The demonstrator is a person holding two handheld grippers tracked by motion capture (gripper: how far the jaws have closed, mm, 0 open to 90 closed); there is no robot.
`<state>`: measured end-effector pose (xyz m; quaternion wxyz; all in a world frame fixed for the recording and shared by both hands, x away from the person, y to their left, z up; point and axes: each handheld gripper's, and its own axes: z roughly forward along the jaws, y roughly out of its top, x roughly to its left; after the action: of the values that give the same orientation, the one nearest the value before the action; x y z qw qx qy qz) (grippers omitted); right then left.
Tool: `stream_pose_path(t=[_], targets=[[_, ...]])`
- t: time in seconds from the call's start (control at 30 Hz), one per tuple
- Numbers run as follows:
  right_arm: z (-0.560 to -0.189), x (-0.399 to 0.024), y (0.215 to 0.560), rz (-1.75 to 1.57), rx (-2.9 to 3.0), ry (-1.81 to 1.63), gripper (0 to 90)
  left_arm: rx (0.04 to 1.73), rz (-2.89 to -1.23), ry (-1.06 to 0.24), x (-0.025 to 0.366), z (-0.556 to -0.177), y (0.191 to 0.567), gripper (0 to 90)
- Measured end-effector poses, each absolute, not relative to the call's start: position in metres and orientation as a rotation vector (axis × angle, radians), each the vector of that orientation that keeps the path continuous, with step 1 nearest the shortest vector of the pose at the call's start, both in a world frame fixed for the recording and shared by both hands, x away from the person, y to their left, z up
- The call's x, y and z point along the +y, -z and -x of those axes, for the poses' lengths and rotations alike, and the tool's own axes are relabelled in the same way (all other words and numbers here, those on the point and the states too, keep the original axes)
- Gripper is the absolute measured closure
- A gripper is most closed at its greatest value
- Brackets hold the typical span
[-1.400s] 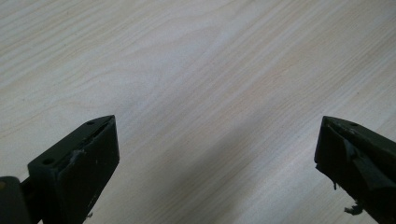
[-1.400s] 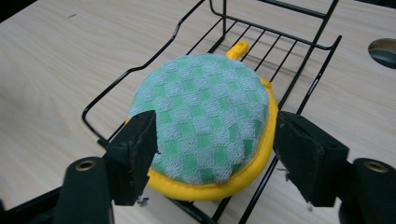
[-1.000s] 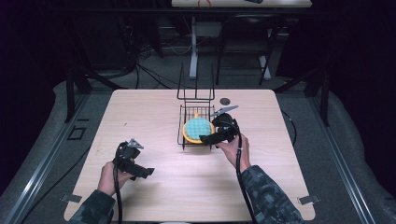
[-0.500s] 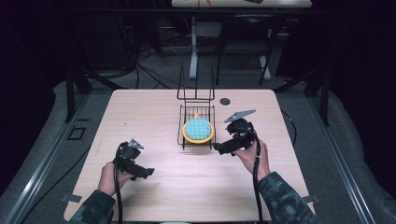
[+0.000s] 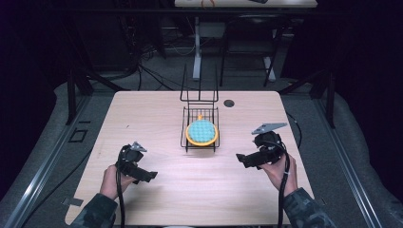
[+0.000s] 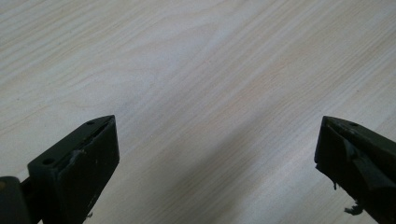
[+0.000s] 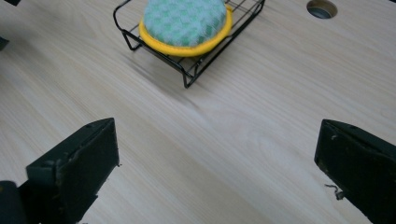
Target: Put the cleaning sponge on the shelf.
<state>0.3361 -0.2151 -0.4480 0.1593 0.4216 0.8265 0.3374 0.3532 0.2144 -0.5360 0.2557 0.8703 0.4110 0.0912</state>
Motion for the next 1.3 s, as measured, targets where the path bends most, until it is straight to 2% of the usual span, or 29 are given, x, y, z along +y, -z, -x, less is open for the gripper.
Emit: stream_pose_path(t=[0.83,1.3], targets=[[-0.287,-0.286,0.502,-1.464,2.305,-0.848,0.0,1.109,-2.371,-0.243,0.213,-0.354,0.537,0.1],[-0.29,-0.294,0.519,-1.516,2.314,-0.796,0.0,1.103,-2.379,-0.238,0.211,-0.355,0.537,0.1]])
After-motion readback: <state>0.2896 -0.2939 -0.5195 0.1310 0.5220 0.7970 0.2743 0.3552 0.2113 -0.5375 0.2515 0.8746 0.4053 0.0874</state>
